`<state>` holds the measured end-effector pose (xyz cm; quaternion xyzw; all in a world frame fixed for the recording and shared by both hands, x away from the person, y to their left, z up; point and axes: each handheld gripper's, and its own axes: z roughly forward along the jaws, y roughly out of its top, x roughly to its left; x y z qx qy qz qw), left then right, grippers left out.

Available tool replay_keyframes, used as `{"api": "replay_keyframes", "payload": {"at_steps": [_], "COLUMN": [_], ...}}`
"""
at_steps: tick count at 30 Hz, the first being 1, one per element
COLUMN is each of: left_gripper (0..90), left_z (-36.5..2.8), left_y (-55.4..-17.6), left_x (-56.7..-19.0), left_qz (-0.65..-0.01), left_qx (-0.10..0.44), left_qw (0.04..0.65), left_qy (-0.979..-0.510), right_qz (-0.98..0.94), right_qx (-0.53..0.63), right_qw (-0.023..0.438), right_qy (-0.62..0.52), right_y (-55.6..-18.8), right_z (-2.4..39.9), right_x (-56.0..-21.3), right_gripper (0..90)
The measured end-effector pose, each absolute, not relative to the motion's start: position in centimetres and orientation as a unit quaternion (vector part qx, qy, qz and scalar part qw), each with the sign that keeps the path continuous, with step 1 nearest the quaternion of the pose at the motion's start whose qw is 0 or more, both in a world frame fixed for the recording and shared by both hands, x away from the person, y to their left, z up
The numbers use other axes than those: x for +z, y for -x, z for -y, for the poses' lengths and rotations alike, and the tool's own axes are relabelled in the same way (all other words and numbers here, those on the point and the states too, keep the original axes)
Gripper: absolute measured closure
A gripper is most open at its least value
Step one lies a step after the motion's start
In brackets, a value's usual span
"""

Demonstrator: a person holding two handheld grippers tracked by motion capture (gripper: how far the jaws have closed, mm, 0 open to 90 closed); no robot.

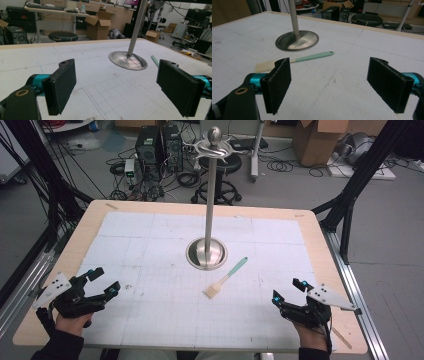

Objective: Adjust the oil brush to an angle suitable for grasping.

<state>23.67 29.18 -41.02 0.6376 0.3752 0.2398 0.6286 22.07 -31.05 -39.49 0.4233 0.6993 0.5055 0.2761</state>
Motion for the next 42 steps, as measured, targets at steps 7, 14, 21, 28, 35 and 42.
{"api": "replay_keyframes", "payload": {"at_steps": [7,14,21,28,35,42], "left_gripper": [16.5,16.9,17.1,17.1,17.1,17.1], "left_z": [-29.1,-29.0,-29.3,-29.4,-29.4,-29.4], "left_y": [-23.9,-24.1,-24.3,-24.4,-24.5,-24.4], "left_x": [-41.1,-41.3,-41.4,-41.5,-41.5,-41.5], "left_qz": [-0.376,-0.382,-0.382,-0.381,-0.382,-0.38], "left_qx": [0.238,0.234,0.234,0.23,0.227,0.223], "left_qw": [0.629,0.625,0.622,0.623,0.625,0.627], "left_qy": [-0.638,-0.639,-0.642,-0.643,-0.642,-0.643], "right_qz": [-0.701,-0.7,-0.704,-0.723,-0.747,-0.762], "right_qx": [0.504,0.5,0.495,0.473,0.439,0.394], "right_qw": [0.272,0.269,0.255,0.23,0.223,0.211], "right_qy": [-0.425,-0.432,-0.442,-0.448,-0.447,-0.468], "right_y": [-22.2,-22.7,-24.5,-28.8,-33.6,-38.6], "right_z": [31.1,31.2,31.0,28.9,26.3,24.7], "right_x": [-39.7,-39.9,-40.1,-40.5,-40.4,-40.7], "right_gripper": [19.0,26.8,47.3,89.3,89.5,89.5]}}
